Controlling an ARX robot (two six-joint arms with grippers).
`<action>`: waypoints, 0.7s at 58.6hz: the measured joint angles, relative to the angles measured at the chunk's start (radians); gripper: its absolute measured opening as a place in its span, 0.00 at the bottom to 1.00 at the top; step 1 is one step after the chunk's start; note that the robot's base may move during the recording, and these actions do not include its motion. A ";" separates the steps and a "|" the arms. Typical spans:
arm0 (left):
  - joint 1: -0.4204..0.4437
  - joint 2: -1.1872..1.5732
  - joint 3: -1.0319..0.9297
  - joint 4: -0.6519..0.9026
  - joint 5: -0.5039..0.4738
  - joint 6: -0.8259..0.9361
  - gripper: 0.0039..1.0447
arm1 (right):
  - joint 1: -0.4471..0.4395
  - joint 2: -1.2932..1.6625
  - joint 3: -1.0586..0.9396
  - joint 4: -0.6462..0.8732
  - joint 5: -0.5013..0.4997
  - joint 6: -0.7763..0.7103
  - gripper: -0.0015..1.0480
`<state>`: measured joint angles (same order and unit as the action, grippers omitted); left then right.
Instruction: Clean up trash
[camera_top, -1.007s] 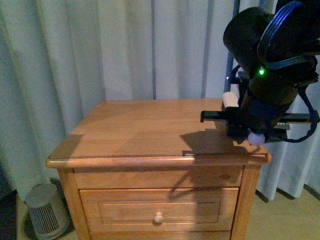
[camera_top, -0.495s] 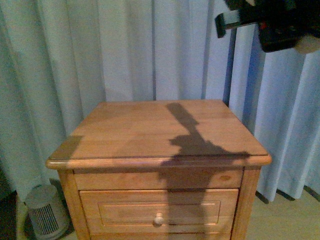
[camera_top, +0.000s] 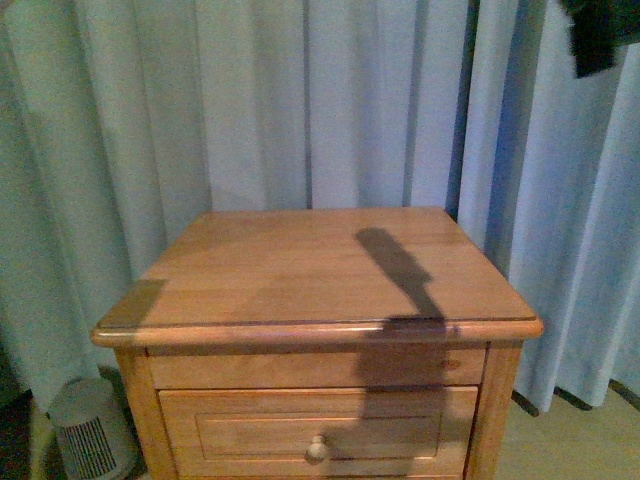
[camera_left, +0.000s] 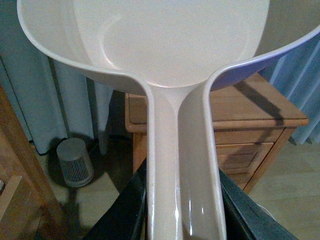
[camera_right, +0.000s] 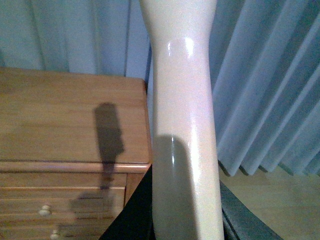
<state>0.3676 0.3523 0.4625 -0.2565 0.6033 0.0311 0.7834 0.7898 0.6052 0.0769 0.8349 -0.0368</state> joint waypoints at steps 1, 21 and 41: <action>0.000 0.000 0.000 0.000 0.000 0.000 0.26 | 0.000 -0.016 -0.013 -0.007 0.005 0.000 0.18; 0.000 0.000 0.000 0.000 0.000 0.000 0.26 | -0.027 -0.103 -0.108 -0.052 0.013 0.037 0.18; 0.000 0.000 0.000 0.000 0.000 0.000 0.26 | -0.022 -0.096 -0.124 -0.038 0.015 0.043 0.18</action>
<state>0.3676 0.3523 0.4625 -0.2565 0.6033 0.0311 0.7612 0.6941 0.4809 0.0391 0.8501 0.0067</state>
